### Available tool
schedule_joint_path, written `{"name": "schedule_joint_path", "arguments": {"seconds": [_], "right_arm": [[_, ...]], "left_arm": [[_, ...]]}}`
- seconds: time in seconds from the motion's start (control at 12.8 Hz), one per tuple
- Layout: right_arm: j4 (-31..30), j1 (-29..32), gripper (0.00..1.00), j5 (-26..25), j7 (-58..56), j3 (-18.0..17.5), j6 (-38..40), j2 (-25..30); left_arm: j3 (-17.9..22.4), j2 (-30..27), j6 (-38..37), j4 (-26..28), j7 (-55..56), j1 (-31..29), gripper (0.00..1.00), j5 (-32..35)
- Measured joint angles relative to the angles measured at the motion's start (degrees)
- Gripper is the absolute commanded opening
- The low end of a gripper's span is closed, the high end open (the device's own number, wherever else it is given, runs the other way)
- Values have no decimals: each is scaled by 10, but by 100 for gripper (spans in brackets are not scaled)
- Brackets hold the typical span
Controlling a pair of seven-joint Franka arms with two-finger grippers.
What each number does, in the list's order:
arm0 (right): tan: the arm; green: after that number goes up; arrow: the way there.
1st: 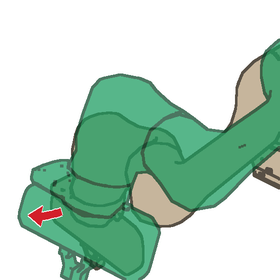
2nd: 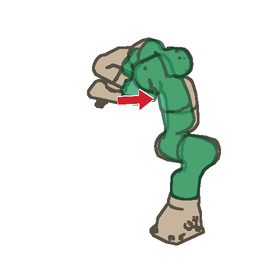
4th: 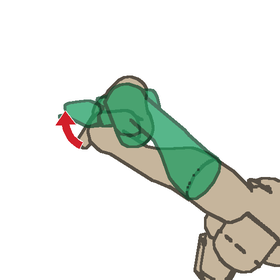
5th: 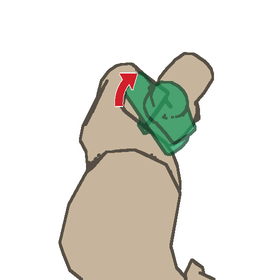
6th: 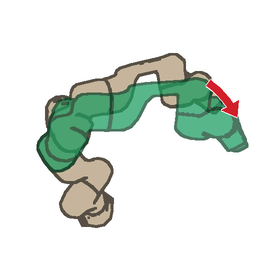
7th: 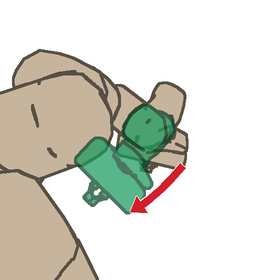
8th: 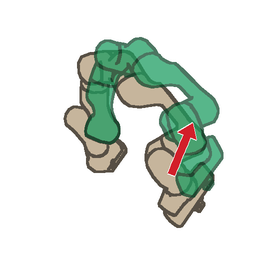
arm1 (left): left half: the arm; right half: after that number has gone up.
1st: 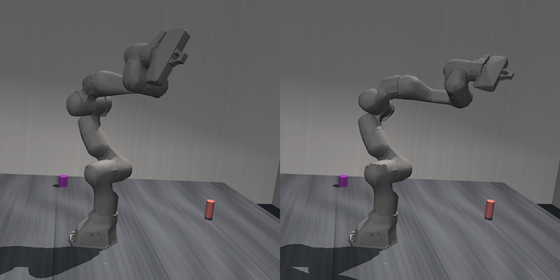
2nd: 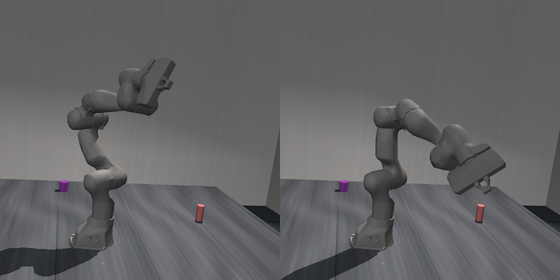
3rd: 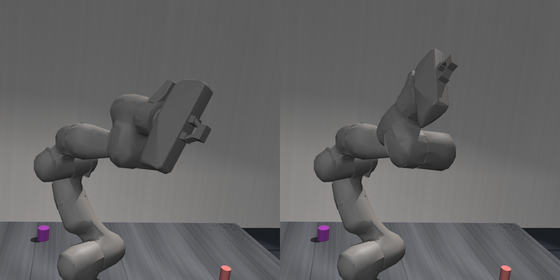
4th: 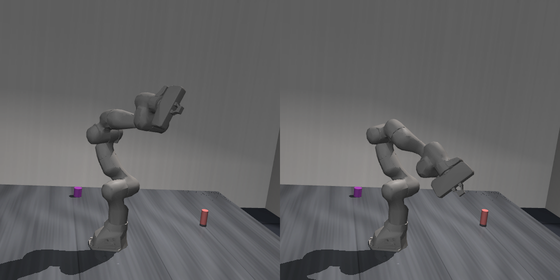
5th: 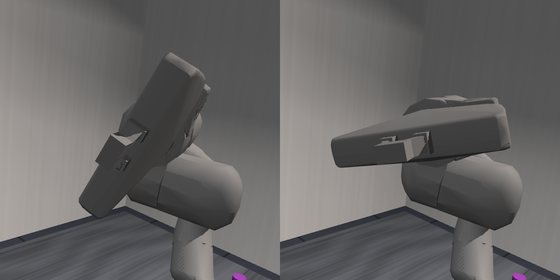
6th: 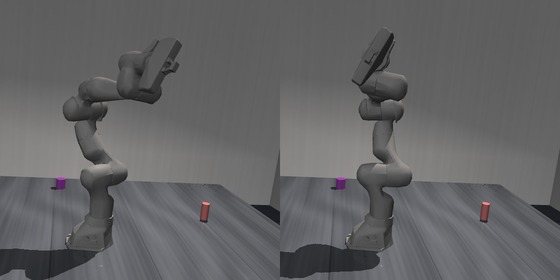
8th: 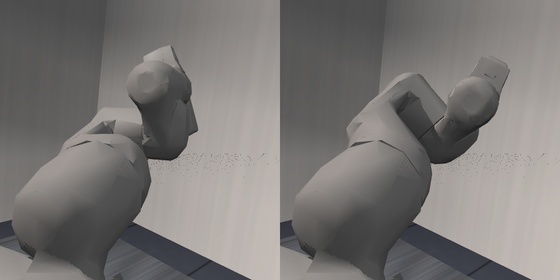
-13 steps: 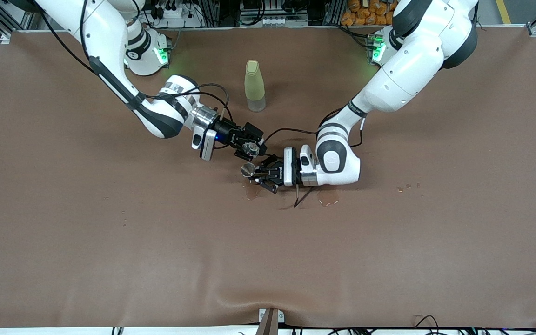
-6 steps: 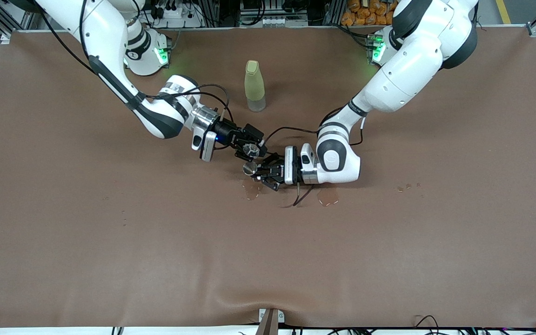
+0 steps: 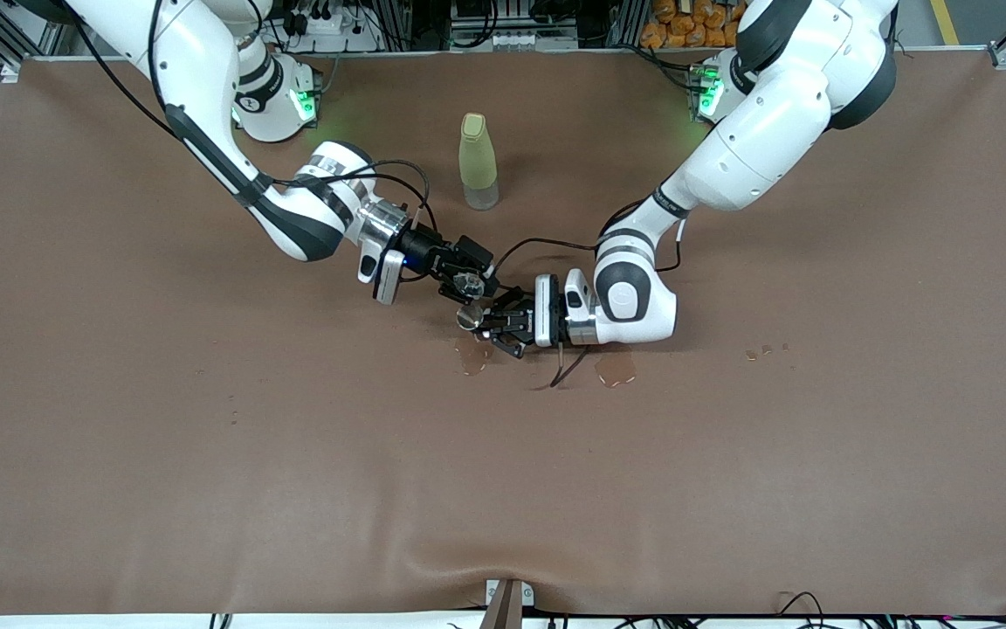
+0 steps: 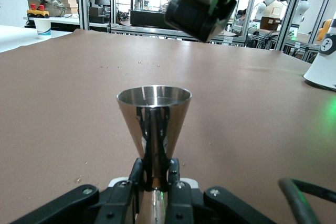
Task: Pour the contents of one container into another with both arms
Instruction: 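Tilt the glass cup with the right gripper over the jigger's rim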
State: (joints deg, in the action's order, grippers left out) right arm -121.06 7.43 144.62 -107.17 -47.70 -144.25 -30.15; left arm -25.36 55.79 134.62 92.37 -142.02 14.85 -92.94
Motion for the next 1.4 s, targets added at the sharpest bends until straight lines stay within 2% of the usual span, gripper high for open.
{"name": "schedule_joint_path", "arguments": {"seconds": [0.86,1.17,1.4], "right_arm": [[3,-1,0,5,58,0,-9,0],[24,-9,0,6,95,-1,-56,0],[32,-16,0,6,111,-1,-61,0]], "left_arm": [[0,-1,-6,0,0,-3,0,0],[0,-1,-7,0,0,-3,0,-7],[0,-1,-7,0,0,-3,0,-10]]}}
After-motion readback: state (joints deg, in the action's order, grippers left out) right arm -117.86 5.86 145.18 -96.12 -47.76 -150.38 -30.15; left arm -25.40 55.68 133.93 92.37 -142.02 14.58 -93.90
